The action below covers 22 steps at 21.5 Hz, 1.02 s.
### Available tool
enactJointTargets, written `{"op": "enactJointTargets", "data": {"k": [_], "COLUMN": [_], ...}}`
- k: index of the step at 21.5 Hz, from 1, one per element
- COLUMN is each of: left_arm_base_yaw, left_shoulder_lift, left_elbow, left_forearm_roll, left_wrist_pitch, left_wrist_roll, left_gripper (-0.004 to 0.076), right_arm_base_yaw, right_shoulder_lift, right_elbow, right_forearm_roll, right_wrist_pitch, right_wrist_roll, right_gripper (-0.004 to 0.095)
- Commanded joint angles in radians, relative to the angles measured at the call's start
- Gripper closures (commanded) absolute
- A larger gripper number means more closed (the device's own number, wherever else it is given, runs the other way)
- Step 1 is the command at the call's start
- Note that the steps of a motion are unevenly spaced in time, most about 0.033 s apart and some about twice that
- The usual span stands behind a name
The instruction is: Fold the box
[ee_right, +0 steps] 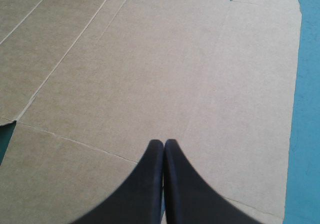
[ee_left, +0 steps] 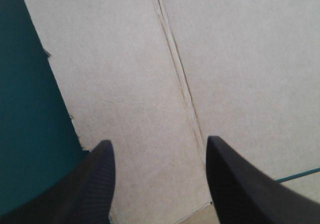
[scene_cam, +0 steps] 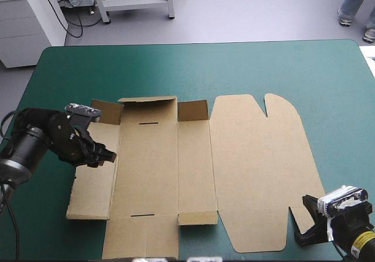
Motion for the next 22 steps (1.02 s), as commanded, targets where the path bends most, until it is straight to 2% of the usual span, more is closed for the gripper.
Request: {"op": "enactJointTargets", "data": {"k": [1, 10, 15, 22], "left_arm_base_yaw": [0.147, 0.525, 0.597, 0.605], "left_shoulder_lift": [-0.016, -0.016, 0.038, 0.168], "left_elbow": [-0.047, 0.050, 0.172, 0.196], "left_forearm_roll": [-0.173, -0.334, -0.383, -0.502], "left_wrist_pitch": [0.064, 0.065, 0.068, 0.070], "left_wrist_roll": [0.152, 0.375, 0.455, 0.529], "left_gripper": [0.0330, 0.0330, 0.0330, 0.0330], "right_arm_base_yaw": [-0.002, -0.002, -0.002, -0.006], "right_shoulder_lift": [0.009, 0.009, 0.009, 0.009], "right_elbow": [-0.023, -0.023, -0.023, -0.023], "right_forearm_roll": [-0.012, -0.012, -0.025, -0.028], "right_wrist_pitch": [-0.066, -0.066, -0.066, -0.066], "right_wrist_roll": [-0.004, -0.004, -0.004, -0.004], "right_gripper": [0.0926, 0.0926, 0.0926, 0.0926]}}
